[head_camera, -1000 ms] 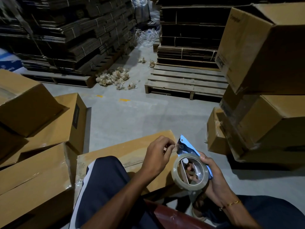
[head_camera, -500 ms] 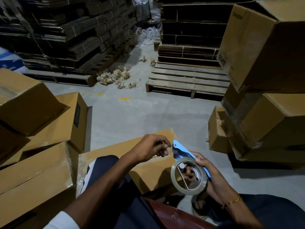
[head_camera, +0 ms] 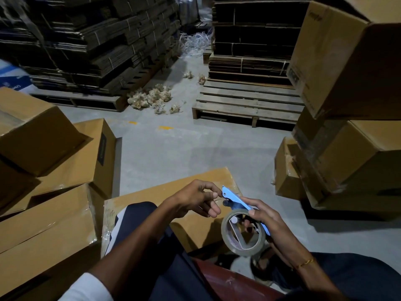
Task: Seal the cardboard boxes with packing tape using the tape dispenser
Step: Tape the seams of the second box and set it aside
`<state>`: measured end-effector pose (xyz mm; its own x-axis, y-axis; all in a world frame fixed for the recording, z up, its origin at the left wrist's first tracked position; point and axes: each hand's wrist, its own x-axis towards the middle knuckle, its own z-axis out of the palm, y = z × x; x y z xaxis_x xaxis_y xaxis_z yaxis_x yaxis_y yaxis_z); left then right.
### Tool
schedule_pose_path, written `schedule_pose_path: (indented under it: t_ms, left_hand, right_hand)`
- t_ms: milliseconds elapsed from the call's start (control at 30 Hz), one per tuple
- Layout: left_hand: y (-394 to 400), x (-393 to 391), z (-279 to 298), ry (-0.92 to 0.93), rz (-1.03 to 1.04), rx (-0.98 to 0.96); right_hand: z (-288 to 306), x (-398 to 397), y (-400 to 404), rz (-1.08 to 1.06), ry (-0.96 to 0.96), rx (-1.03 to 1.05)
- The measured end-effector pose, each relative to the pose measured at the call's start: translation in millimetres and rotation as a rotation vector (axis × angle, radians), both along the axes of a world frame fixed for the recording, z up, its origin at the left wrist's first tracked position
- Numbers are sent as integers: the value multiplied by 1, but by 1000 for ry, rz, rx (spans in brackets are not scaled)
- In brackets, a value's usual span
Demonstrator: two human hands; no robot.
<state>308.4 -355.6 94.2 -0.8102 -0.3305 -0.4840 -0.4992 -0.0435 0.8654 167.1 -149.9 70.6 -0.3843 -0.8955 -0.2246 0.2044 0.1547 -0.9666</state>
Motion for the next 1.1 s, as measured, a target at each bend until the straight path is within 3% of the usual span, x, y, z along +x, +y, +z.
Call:
schedule_pose_path:
  t_ms: [100,167,267,333,500,600,667,700,733,800,867,967,1100]
  left_hand:
    - [0,-2,0,-6,8,-9]
    - [1,-5,1,7,-52,-205]
    - [-2,-9,4,-104,-443,-1169]
    - [-6,-6,4,-27,-606,-1567]
    - [-37,9,-20,288,-763,-1813]
    - [-60,23,-18,125,-718,-1801]
    - [-66,28,-17,-189,-523,-1661]
    - [-63,29,-18,-327,-404,-1457]
    - [-56,29,-19,-411,-296,-1182]
    - [-35,29,-23,-401,-98,-533]
    - [-8,29,-24,-376,32,-84]
    - [23,24,-26,-342,151,231]
    - [33,12,-28,-307,307,461]
  right_hand:
    - [-3,-1,-1,-1,16,1]
    - [-4,-2,-1,2,36,6]
    - [-5,-4,-1,17,49,13]
    - [-5,-6,0,21,53,20]
    - [-4,-7,3,32,-51,18]
    - [-7,-7,3,19,-142,0]
    - [-8,-6,1,11,-174,-14]
    - [-8,-6,0,12,-178,-18]
    - [-9,-5,-1,16,-176,-17]
    - [-11,-4,-2,31,-154,-6]
    - [-12,-4,-2,49,-120,13]
    - [-11,-3,0,69,-47,40]
    - [-9,-2,0,62,12,56]
